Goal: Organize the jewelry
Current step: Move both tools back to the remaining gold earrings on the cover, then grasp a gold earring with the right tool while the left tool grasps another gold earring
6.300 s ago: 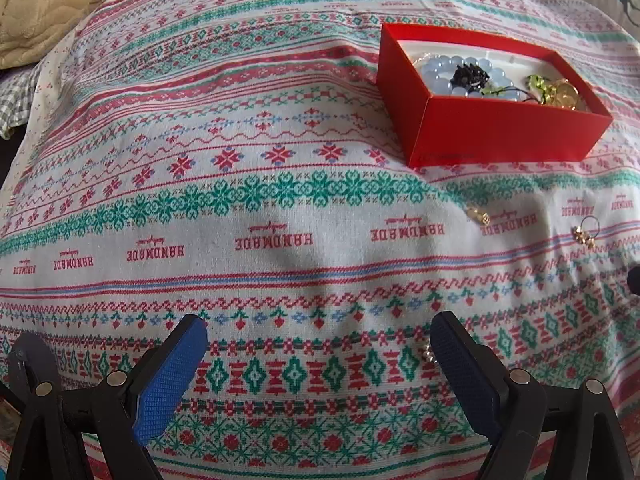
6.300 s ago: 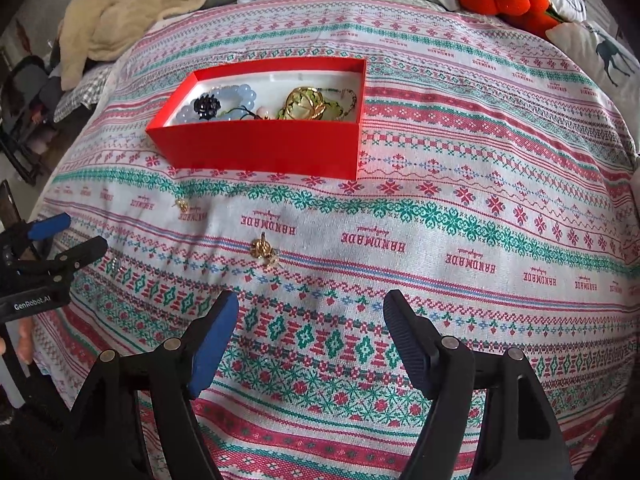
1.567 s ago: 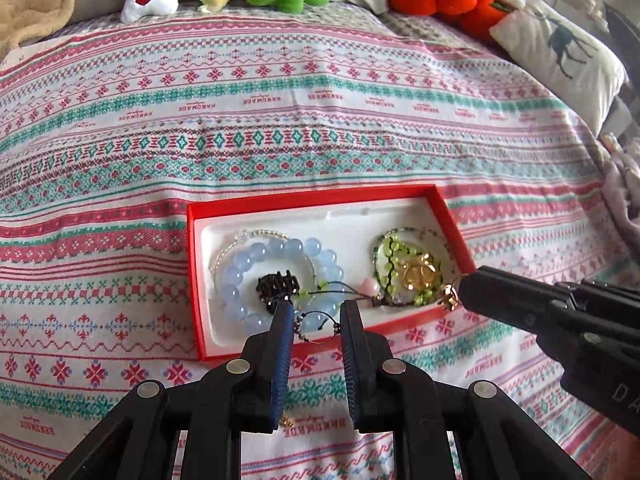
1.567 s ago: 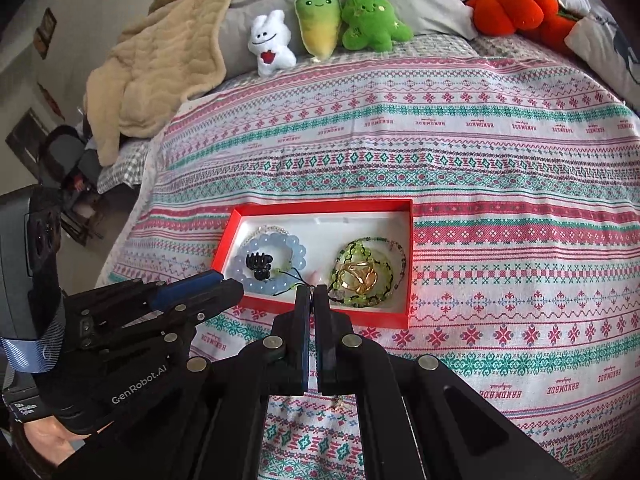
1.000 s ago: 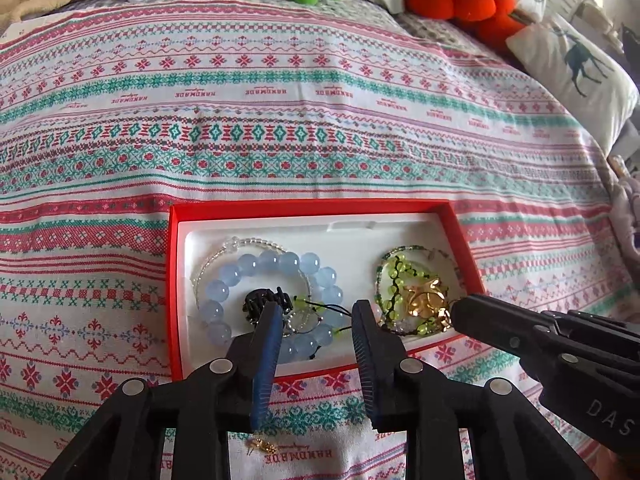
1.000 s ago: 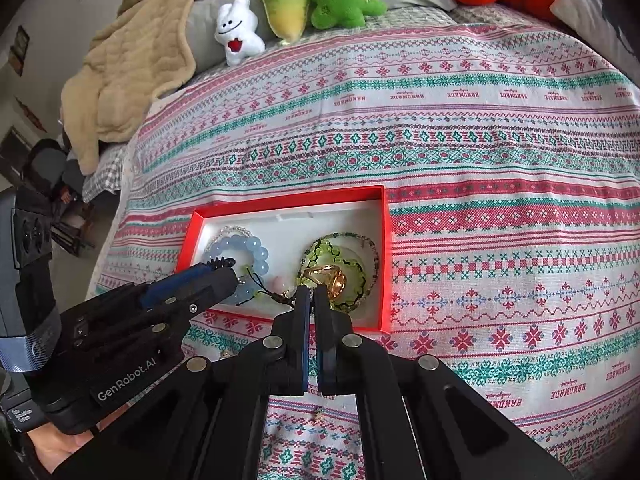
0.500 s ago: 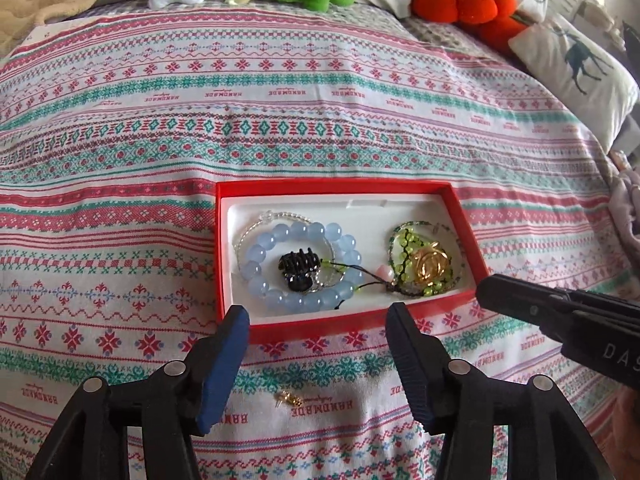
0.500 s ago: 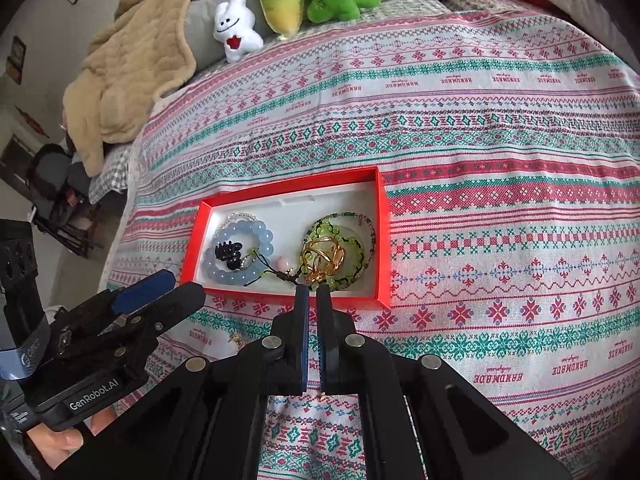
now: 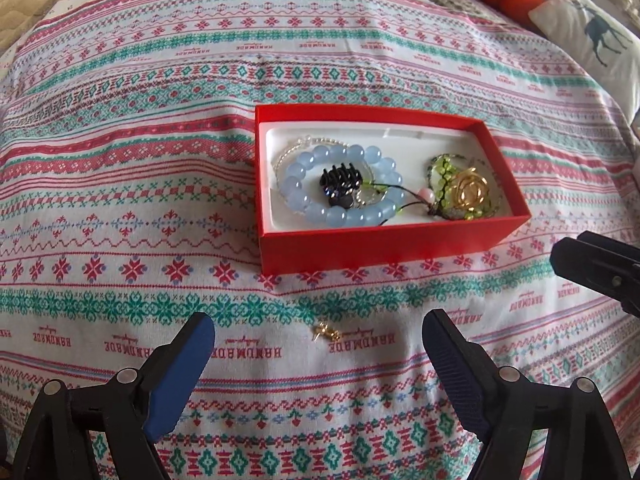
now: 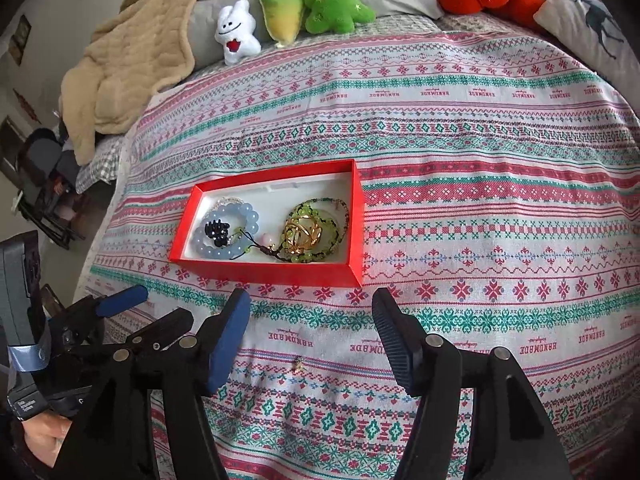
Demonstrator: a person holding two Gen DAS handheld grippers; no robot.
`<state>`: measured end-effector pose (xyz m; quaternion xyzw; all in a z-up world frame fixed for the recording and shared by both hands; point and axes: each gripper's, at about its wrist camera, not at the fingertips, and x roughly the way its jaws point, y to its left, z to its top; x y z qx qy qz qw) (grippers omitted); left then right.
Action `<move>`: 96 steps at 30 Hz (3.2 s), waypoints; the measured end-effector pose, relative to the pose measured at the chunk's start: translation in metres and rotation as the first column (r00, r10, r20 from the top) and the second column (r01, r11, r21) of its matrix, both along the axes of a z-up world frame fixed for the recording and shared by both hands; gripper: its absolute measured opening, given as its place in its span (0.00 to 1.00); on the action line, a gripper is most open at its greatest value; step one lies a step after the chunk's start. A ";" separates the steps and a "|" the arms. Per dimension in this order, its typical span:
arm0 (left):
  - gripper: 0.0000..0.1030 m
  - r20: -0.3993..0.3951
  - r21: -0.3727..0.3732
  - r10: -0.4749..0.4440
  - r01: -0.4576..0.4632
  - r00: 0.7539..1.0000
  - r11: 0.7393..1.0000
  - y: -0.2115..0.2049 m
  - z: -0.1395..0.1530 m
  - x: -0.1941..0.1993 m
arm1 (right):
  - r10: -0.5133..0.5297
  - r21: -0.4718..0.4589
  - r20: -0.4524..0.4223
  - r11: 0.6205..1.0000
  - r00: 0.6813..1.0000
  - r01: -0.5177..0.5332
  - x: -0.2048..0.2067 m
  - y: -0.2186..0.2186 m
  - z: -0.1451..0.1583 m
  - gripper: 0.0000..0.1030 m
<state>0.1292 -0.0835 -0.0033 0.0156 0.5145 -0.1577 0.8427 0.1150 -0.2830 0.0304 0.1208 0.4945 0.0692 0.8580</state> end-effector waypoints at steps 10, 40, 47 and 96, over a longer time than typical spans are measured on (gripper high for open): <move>0.86 -0.022 0.067 -0.021 0.023 1.000 0.998 0.006 -0.022 -0.013 | 0.012 -0.053 -0.036 0.999 0.999 -0.014 -0.019 0.003 -0.020 0.68; 0.89 0.002 0.150 -0.089 0.088 0.996 0.985 0.023 -0.055 -0.045 | 0.250 -0.291 -0.012 0.925 0.968 -0.242 -0.037 0.062 -0.084 0.52; 0.89 -0.005 0.144 -0.086 0.086 0.996 0.986 0.023 -0.053 -0.040 | 0.261 -0.246 -0.027 0.934 0.965 -0.259 -0.024 0.068 -0.084 0.35; 0.22 -0.173 -0.127 0.073 -0.096 0.982 0.987 -0.014 -0.054 0.023 | 0.082 -0.174 -0.080 0.980 0.993 -0.095 -0.039 0.008 -0.054 0.10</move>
